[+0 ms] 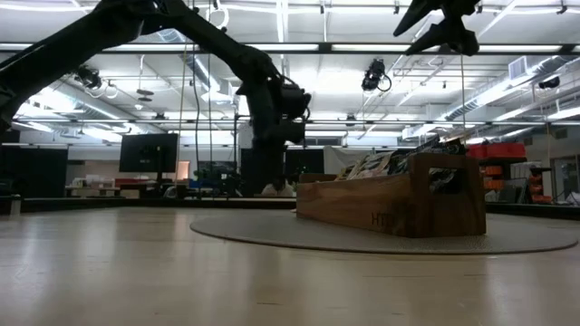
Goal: Pick & Place Tea
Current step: Put the orange tea bag into the left section of the wooden organizer
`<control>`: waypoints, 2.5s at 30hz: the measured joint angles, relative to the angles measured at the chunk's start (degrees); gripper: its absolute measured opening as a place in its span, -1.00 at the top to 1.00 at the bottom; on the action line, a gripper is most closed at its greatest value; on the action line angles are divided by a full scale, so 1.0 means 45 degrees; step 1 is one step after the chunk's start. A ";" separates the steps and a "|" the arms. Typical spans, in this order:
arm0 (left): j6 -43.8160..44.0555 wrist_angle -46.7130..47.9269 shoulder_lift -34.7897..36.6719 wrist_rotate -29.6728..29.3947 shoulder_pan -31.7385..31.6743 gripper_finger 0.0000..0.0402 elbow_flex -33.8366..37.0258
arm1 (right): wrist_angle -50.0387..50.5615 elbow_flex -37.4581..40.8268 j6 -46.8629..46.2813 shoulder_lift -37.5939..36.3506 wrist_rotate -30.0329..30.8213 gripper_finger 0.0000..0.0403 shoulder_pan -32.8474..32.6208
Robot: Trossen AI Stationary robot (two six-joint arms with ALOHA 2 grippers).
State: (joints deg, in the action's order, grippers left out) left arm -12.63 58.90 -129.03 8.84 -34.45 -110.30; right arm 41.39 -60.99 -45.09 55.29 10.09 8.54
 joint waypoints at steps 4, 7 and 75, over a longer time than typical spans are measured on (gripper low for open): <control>0.1354 -0.1003 0.0101 0.1355 -0.0051 0.99 -0.0005 | 0.0045 0.0000 -0.0229 0.0001 0.0194 0.06 0.0000; 0.2990 -0.1842 0.0229 0.1945 -0.0051 0.99 -0.0005 | 0.0074 0.0000 -0.0355 0.0049 0.0301 0.06 0.0000; 2.0955 -0.2183 -0.0432 -0.2939 0.2677 0.99 0.2084 | 0.2234 0.0000 0.3229 -0.1268 0.0643 0.06 0.2407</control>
State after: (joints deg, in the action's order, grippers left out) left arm 81.67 49.07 -130.98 -4.39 -22.40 -100.92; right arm 51.44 -60.99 -30.56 49.58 12.98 19.37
